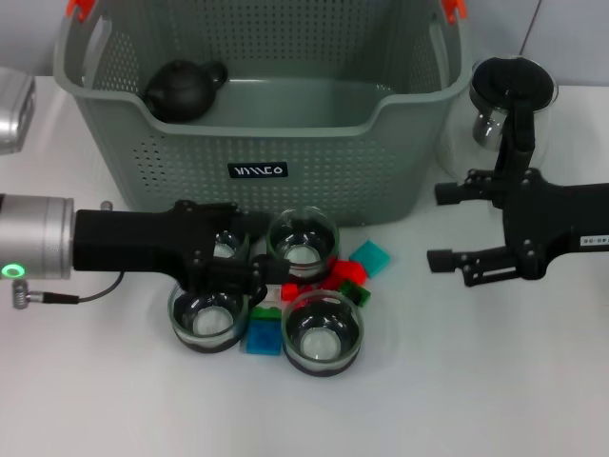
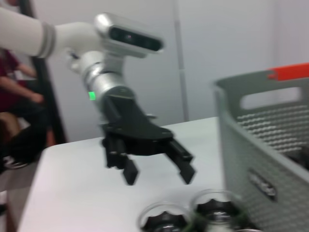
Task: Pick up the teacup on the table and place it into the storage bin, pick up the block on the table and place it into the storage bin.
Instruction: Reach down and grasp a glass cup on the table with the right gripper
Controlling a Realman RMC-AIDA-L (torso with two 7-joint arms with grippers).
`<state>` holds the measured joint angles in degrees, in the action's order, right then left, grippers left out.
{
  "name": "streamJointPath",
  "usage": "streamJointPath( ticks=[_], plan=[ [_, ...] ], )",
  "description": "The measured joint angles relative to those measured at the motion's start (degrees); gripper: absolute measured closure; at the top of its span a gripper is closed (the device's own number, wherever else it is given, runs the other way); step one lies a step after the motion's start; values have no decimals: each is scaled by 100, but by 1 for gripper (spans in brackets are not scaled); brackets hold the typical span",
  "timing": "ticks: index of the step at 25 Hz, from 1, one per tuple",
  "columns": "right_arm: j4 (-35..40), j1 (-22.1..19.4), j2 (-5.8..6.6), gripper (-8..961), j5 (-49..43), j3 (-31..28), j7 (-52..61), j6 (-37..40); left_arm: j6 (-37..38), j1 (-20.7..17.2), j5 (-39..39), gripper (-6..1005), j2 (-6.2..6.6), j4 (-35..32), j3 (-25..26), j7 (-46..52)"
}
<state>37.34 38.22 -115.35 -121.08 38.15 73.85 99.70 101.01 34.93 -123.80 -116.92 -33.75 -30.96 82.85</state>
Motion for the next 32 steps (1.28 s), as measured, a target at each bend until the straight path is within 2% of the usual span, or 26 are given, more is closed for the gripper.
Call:
streamJointPath(
  ticks=[3, 9, 10, 13, 18, 20, 25, 32],
  plan=[
    [48, 57, 0, 39, -9, 189, 97, 18, 97, -76, -7, 130, 20, -16, 39, -114],
    [719, 226, -62, 39, -14, 1234, 829, 91, 275, -223, -24, 131, -9, -202, 72, -236],
    [971, 285, -82, 39, -23, 1597, 1111, 100, 306, -242, -38, 132, -15, -206, 71, -253],
    [1206, 354, -111, 39, -109, 1859, 1358, 127, 394, -247, -59, 132, -20, -207, 69, -306],
    [1620, 657, -243, 39, -515, 2345, 1786, 218, 485, -258, -76, 133, -32, -179, 44, -529],
    [1733, 897, -372, 39, -861, 2627, 1979, 244, 486, -259, -80, 134, -33, -173, 29, -556],
    [1758, 1194, -488, 39, -1194, 3010, 2222, 198, 494, -259, -130, 135, -51, -169, -105, -577],
    [1761, 1429, -522, 38, -1237, 4009, 2645, -333, 435, -259, -222, 136, -88, -162, -134, -582]
  ],
)
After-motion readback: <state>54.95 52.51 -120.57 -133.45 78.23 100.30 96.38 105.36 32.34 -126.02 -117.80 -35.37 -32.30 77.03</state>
